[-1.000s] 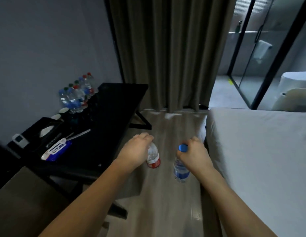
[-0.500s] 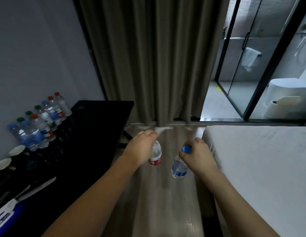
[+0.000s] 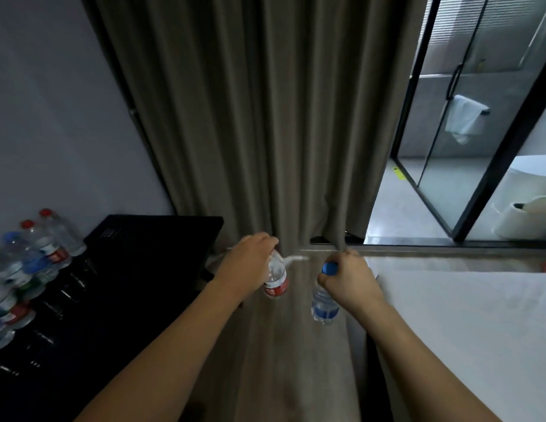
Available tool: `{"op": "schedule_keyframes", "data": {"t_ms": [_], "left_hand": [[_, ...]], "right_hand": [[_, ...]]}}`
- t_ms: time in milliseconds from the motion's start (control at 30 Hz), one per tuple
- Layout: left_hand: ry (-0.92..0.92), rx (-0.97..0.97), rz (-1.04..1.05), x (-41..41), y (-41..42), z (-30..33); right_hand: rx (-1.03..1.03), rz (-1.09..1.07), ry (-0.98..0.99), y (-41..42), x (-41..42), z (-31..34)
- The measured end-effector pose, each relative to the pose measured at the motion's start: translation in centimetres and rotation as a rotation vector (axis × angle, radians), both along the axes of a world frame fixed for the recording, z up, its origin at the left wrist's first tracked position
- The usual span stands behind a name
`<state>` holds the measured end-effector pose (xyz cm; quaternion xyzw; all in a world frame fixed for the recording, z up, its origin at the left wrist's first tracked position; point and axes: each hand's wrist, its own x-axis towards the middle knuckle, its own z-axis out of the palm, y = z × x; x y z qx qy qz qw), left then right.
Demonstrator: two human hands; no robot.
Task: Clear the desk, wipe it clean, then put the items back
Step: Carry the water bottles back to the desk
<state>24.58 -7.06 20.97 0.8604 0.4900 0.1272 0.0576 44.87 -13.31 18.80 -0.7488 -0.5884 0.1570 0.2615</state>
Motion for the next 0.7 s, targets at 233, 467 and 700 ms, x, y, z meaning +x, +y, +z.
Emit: {"op": "schedule_keyframes", "data": {"t_ms": [233,467,700], "left_hand": [[-0.027,-0.051,0.078,1.1,11.6,-0.6],[-0.085,-0.069,0.179,-1.5,23.2,-0.9],[-0.156,-0.098,0.373,-7.6,30.8,-1.9]], "right_hand": [[-0.03,0.067,-0.004,12.9,1.0,0.0],[-0.061,0.18,-0.053,26.4,-2.3,0.1],[-0.034,0.362,-0.089,37.7,-8.2,0.3]]}}
